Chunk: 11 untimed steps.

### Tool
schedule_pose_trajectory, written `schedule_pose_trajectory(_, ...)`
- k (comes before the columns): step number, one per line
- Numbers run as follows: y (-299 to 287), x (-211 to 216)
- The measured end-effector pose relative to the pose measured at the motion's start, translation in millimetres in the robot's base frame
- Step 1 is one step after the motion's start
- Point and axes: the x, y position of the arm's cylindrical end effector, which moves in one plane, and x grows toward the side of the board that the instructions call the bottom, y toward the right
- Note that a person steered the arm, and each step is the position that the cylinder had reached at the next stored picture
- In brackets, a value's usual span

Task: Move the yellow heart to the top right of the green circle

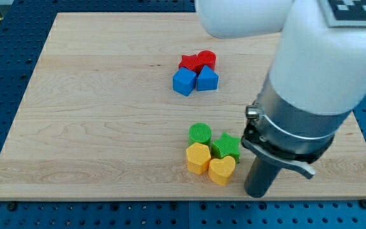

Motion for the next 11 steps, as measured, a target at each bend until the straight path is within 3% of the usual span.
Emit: schedule_pose_trajectory(11,-50.4,0.0)
